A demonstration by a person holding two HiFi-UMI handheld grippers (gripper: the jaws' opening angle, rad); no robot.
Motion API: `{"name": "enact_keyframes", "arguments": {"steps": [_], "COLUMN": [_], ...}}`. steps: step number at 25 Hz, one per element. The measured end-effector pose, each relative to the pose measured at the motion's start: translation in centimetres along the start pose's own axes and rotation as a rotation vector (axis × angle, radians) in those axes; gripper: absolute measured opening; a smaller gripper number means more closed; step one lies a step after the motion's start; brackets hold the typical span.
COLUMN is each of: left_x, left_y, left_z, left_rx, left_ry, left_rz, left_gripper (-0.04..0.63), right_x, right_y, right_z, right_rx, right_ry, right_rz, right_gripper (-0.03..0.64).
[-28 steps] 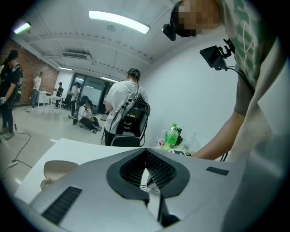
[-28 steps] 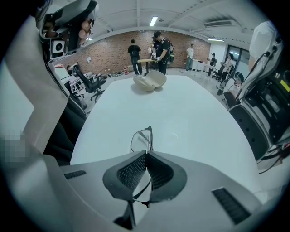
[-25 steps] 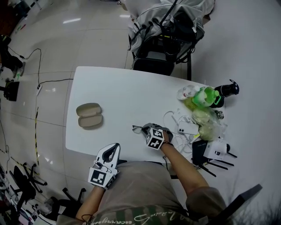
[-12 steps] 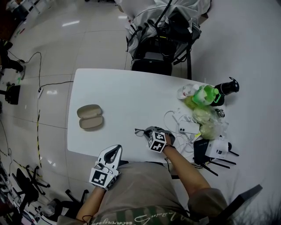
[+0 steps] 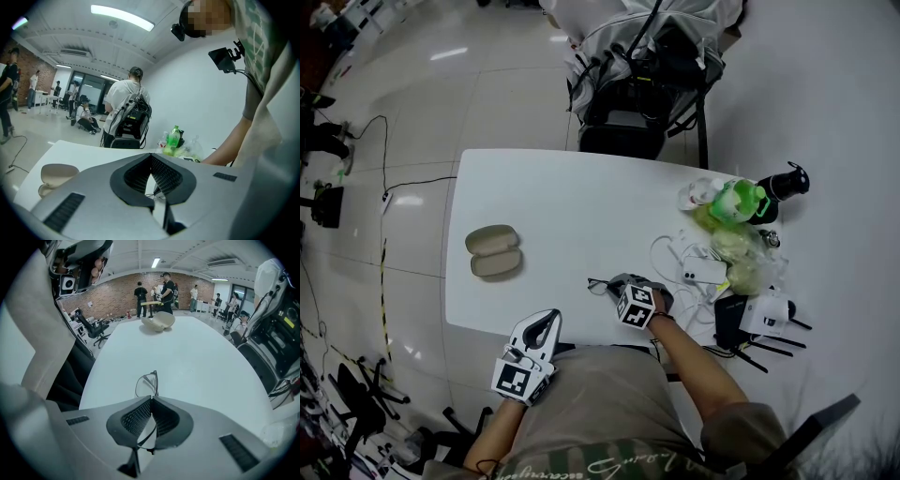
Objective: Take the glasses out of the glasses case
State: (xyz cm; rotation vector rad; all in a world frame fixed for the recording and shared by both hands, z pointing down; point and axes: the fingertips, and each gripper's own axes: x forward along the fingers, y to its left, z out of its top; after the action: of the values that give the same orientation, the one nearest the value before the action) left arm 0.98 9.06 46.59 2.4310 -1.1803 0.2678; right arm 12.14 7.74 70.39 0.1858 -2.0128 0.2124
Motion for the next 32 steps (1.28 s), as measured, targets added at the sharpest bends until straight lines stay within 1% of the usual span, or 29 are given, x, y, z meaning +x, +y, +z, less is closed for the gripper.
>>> {"name": "enact_keyframes", "arguments": {"steps": [8,17,32], "left_x": [0.0,-0.1,-1.0], "left_y": [0.1,0.1,-0.4], "left_z": [-0.3,-0.2,0.2], "left_rx": [-0.002,-0.001,0.011], "left_ry": [0.006,0.002,0.012], "left_rz": [0.002,0.0,-0.014], "left_gripper": [0.008,0.008,0.008], "right_x": [0.5,0.4,0.2], "right_y": [1.0,1.1,2.6], "right_z": [-0.4,-0.1,0.4], "right_rx": [-0.031,-0.021,-0.008], "right_ry": [0.02,0.014,0.003], "right_rz": [0.018,0.018,0.017], "right_gripper": [0.018,0.019,0.018]}}
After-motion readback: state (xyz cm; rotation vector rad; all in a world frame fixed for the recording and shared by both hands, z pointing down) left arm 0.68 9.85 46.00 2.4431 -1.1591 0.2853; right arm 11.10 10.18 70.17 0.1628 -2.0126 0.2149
